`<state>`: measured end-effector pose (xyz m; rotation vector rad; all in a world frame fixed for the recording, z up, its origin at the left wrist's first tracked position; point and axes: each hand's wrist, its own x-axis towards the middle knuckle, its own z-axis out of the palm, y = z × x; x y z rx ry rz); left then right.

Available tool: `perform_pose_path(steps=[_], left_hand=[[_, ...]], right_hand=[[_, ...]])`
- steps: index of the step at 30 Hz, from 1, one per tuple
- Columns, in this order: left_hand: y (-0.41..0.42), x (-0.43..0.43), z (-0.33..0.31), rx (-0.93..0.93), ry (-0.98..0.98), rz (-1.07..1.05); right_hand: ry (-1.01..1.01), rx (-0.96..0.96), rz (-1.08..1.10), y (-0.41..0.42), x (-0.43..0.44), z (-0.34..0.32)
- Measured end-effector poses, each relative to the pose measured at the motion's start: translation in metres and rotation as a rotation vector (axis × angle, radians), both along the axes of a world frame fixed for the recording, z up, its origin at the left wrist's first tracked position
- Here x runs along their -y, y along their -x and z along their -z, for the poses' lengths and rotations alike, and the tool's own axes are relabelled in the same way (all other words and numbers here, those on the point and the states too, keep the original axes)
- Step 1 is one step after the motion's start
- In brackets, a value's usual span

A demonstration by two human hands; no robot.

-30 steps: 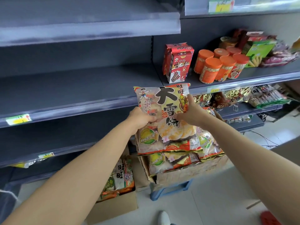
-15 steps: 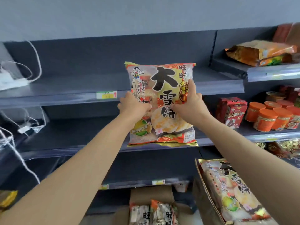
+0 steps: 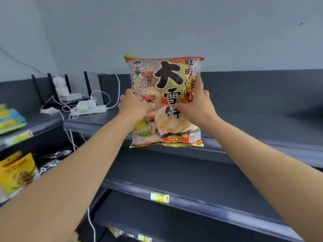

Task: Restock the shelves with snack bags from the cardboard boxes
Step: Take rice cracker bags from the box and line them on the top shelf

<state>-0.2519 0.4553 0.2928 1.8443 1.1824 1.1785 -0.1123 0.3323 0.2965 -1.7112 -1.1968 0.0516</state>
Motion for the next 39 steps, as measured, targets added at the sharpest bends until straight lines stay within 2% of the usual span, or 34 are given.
perform_pose_path(steps=[9, 16, 22, 30, 39], left_hand=[[0.015, -0.121, -0.011, 0.046, -0.014, -0.009], [0.021, -0.255, -0.008, 0.012, -0.031, 0.096], [0.017, -0.343, 0.000, 0.016, 0.031, 0.214], [0.003, -0.395, 0.007, -0.005, 0.157, 0.368], [-0.005, -0.416, 0.007, -0.098, 0.115, 0.320]], right_hand=[[-0.016, 0.046, 0.005, 0.011, -0.138, -0.006], [0.022, 0.027, 0.084, 0.025, -0.256, 0.000], [0.085, 0.001, 0.088, 0.029, -0.333, 0.007], [0.223, 0.046, 0.224, 0.018, -0.379, 0.015], [0.245, -0.003, 0.193, 0.014, -0.405, 0.018]])
